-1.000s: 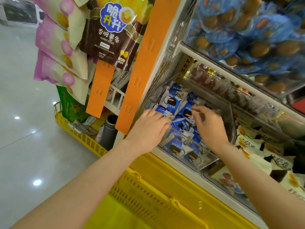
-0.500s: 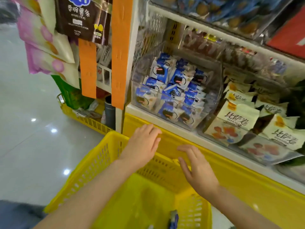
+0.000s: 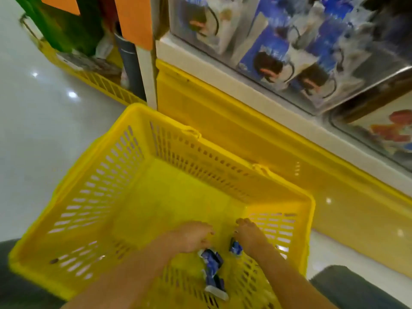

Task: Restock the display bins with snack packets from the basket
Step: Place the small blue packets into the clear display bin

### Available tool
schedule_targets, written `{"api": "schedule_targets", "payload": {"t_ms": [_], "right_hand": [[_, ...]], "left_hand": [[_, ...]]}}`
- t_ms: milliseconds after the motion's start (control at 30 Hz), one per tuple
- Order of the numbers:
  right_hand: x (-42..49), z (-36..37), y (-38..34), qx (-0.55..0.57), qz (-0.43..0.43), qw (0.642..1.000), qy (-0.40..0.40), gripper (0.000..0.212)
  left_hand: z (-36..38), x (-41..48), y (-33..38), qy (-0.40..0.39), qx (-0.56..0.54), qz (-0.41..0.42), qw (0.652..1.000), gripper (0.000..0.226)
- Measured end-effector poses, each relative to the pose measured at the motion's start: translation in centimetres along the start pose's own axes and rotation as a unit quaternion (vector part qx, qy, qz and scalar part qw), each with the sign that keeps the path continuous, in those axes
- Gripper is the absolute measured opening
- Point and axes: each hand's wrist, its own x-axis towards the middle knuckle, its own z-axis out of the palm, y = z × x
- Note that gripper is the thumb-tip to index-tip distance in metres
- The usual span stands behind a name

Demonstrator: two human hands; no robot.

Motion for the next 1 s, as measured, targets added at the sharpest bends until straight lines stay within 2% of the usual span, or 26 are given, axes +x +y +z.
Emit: {"api": "schedule_targets", "payload": {"t_ms": [67, 133, 267, 367, 467, 567, 667, 733, 767, 833, 867, 1000], "right_hand": [[0.8, 0.3, -0.1, -0.016, 0.001, 1.000, -0.025, 0.038], [1.4, 0.6, -0.1, -0.030, -0.001, 0.998, -0.051, 0.039], [2.1, 1.0, 0.2, -0.052, 0.002, 0.997, -0.063, 0.044], [2.1, 0.9, 0.1, -0.035, 0.003, 0.998, -0.057, 0.042], [1.8, 0.0, -0.1, 0.026, 0.011, 0.999, -0.015, 0.036], [1.1, -1.9, -0.4, 0.138, -0.006, 0.987, 0.076, 0.033], [-0.2, -4.3, -1.2, 0.259, -0.057, 0.953, 0.144, 0.023], [-1.0, -5.6, -1.9, 0.321, -0.090, 0.934, 0.125, 0.021], [-1.4, -6.0, -2.3, 0.361, -0.108, 0.921, 0.098, 0.021], [-2.0, -6.4, -3.1, 0.427, -0.136, 0.892, 0.055, 0.020], [-2.2, -6.3, -3.6, 0.442, -0.142, 0.884, 0.052, 0.019], [-2.4, -5.4, -5.2, 0.456, -0.137, 0.872, 0.111, 0.015]], "left_hand": [[1.5, 1.2, -0.5, -0.055, -0.020, 0.009, 0.998, 0.044], [2.5, 2.0, -1.0, -0.072, -0.005, 0.036, 0.997, 0.046], [4.4, 2.8, -2.1, -0.031, 0.115, 0.096, 0.988, 0.059], [5.2, 3.3, -2.1, -0.005, 0.154, 0.105, 0.982, 0.055], [4.3, 3.1, -1.9, -0.014, 0.098, 0.059, 0.993, 0.051], [2.1, 1.9, -2.4, -0.016, -0.078, -0.036, 0.996, 0.041], [-0.8, 0.0, -3.3, 0.086, -0.269, -0.134, 0.950, 0.024], [-2.5, -1.0, -3.7, 0.170, -0.358, -0.167, 0.903, 0.027], [-3.2, -1.5, -3.7, 0.188, -0.407, -0.167, 0.878, 0.019], [-4.1, -2.6, -3.0, 0.171, -0.506, -0.154, 0.831, 0.004], [-4.3, -3.0, -2.4, 0.152, -0.551, -0.143, 0.808, 0.006], [-4.7, -4.8, -0.1, 0.109, -0.647, -0.082, 0.751, 0.012]]}}
